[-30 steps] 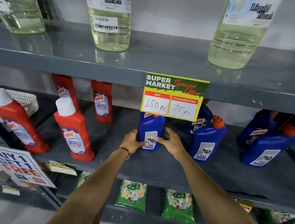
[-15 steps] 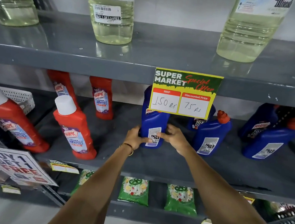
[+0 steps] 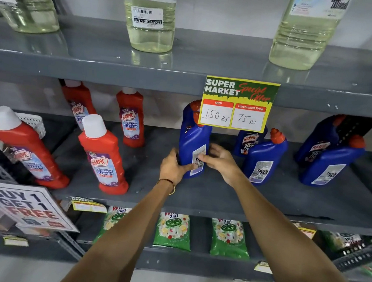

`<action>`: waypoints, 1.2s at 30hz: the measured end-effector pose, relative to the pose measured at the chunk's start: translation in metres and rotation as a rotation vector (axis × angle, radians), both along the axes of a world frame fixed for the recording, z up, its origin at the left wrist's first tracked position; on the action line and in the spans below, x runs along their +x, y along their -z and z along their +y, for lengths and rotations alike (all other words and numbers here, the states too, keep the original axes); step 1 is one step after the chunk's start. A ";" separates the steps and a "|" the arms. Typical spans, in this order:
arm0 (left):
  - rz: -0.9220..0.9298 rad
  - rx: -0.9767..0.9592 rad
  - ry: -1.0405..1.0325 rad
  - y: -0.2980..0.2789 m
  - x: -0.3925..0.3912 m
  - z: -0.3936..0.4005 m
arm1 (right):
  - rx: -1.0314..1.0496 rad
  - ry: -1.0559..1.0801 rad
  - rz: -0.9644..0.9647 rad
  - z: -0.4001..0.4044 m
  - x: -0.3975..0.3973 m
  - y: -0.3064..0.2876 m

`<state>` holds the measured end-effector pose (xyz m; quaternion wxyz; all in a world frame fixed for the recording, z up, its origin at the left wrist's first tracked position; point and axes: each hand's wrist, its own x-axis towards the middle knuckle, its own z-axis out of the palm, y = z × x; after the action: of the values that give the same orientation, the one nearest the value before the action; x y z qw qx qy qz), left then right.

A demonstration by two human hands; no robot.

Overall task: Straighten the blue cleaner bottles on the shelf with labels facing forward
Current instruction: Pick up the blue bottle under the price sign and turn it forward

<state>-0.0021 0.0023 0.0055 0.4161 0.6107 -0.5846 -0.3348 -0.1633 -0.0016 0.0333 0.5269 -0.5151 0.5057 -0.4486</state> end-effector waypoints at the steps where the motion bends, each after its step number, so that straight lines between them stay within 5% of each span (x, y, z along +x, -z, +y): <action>1: -0.030 -0.021 -0.018 0.000 -0.002 0.002 | 0.001 0.005 -0.001 0.002 0.004 0.001; 13: -0.293 -0.164 -0.018 -0.008 -0.005 0.013 | -0.041 0.090 -0.003 0.005 0.024 -0.003; 19: 0.372 0.209 0.348 -0.014 0.029 -0.002 | -0.030 0.068 -0.067 0.008 0.012 -0.001; 25: 0.750 0.583 0.480 -0.002 0.031 -0.002 | -0.018 -0.086 -0.122 0.011 0.005 -0.009; 36: 0.817 0.592 0.462 0.009 0.016 -0.006 | 0.044 -0.144 -0.227 0.004 -0.004 -0.008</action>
<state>0.0142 -0.0040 -0.0035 0.3356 0.3781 -0.3753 -0.7769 -0.1670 0.0029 0.0415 0.6228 -0.4845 0.4142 -0.4536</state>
